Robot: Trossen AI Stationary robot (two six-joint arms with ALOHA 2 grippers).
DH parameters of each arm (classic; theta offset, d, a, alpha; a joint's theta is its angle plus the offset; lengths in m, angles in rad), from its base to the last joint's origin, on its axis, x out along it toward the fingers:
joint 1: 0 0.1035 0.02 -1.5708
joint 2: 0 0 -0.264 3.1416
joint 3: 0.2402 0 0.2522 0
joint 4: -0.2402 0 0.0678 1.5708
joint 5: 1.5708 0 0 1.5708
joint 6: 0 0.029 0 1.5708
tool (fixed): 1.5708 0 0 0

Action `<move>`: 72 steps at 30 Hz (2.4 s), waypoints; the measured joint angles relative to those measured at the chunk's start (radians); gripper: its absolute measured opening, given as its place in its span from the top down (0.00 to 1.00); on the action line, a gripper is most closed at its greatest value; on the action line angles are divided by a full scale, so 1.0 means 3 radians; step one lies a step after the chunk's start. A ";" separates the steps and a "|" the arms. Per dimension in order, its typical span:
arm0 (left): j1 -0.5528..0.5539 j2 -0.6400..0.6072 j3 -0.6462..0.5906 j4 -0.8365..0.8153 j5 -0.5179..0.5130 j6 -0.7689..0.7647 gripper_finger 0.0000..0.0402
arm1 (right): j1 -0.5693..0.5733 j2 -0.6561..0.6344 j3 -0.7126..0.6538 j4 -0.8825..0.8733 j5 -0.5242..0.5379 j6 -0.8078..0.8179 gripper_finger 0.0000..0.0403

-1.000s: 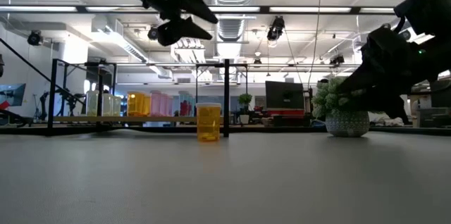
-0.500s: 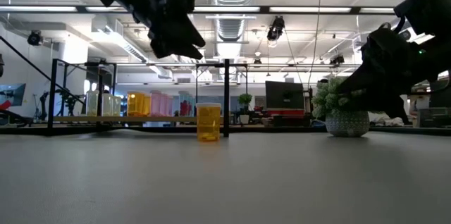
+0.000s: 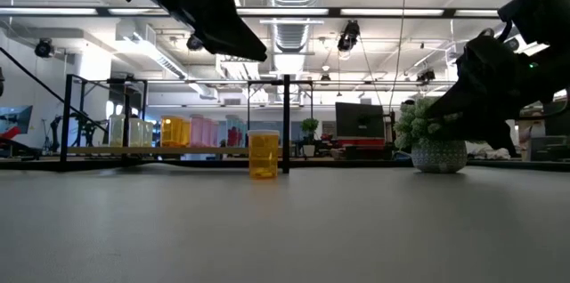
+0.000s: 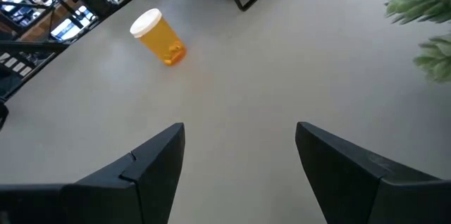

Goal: Pick and place medicine bottles onto shelf by color
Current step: Put the orange pill bottle on the shelf aligned with the other orange bottles

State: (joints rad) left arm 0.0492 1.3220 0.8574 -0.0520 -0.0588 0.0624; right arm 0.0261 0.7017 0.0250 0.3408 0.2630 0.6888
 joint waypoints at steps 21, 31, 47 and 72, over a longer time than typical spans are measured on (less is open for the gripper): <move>-0.0094 0.0419 0.0148 0.0517 -0.0002 0.0008 0.53 | -0.0001 0.0010 0.0002 0.0017 0.0000 0.0000 0.35; -0.0042 0.0444 0.0079 0.0547 -0.0178 -0.0420 0.53 | 0.0000 0.0027 0.0004 0.0028 0.0000 0.0000 0.35; -0.0032 0.0779 -0.0010 0.0489 -0.0492 -0.0886 0.21 | -0.0001 0.0027 0.0004 0.0028 -0.0001 0.0000 0.35; -0.0031 0.0998 -0.0254 0.0500 -0.0704 -0.1111 0.22 | 0.0000 0.0027 0.0004 0.0027 0.0000 0.0000 0.35</move>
State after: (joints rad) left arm 0.0399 1.6215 0.7811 0.0978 -0.2700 -0.2709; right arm 0.0260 0.7097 0.0261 0.3491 0.2629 0.6888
